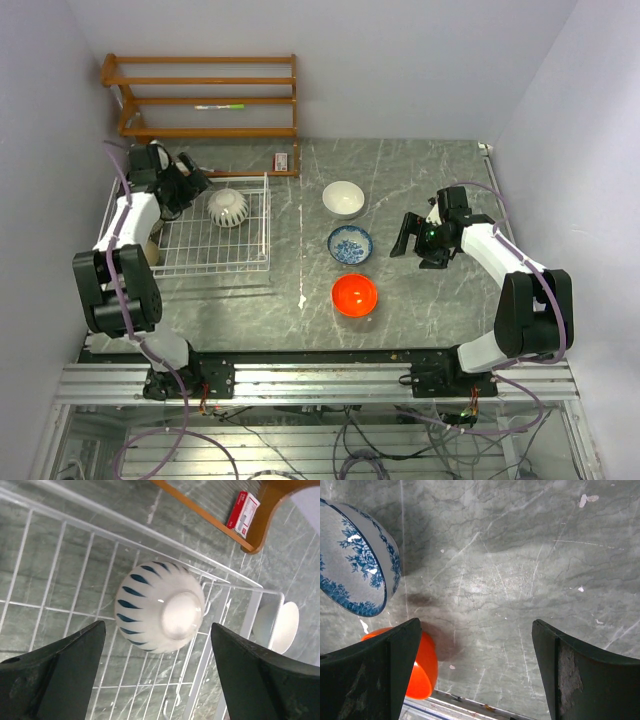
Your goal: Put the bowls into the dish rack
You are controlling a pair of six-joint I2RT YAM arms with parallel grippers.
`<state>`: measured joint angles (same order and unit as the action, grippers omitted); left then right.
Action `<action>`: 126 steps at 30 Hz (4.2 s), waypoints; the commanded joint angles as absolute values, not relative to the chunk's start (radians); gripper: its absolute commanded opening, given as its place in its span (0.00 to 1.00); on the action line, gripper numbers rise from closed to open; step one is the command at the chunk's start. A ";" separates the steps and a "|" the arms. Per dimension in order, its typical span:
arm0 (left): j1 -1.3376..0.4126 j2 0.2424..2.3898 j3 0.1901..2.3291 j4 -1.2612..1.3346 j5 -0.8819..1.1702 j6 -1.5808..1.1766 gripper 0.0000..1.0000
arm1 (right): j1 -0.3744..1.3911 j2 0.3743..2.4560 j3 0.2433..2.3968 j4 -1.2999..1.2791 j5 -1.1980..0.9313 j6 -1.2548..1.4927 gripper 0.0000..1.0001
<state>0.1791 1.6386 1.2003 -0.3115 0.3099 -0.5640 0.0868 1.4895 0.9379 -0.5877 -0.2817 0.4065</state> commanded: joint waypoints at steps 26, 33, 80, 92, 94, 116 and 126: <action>-0.233 1.857 1.461 -0.601 -0.302 -0.333 1.00 | 0.080 1.475 0.896 -0.558 -0.288 0.392 0.92; -0.185 1.838 1.416 -0.595 -0.383 -0.305 0.99 | 0.080 1.486 0.893 -0.552 -0.291 0.388 0.93; -0.392 1.581 1.572 -0.452 -0.043 -0.220 0.99 | 0.081 1.448 1.098 -0.663 -0.272 0.422 0.93; -0.707 2.040 1.988 -0.534 0.012 -0.149 0.97 | 0.037 1.393 1.100 -0.671 -0.195 0.492 0.93; -0.742 2.100 2.032 -0.549 0.020 -0.130 0.96 | 0.018 1.383 1.088 -0.672 -0.195 0.489 0.93; -0.802 2.490 2.260 -0.589 -0.128 -0.044 0.84 | -0.041 1.385 1.025 -0.655 -0.255 0.472 0.93; -0.802 2.466 2.184 -0.559 -0.181 -0.034 0.44 | -0.047 1.390 1.011 -0.654 -0.247 0.469 0.92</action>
<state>-0.8059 2.4828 2.1853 -0.5663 -0.1429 -0.0528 -0.0353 1.3918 1.0294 -0.6598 -0.2474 0.4740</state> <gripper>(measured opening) 0.505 0.926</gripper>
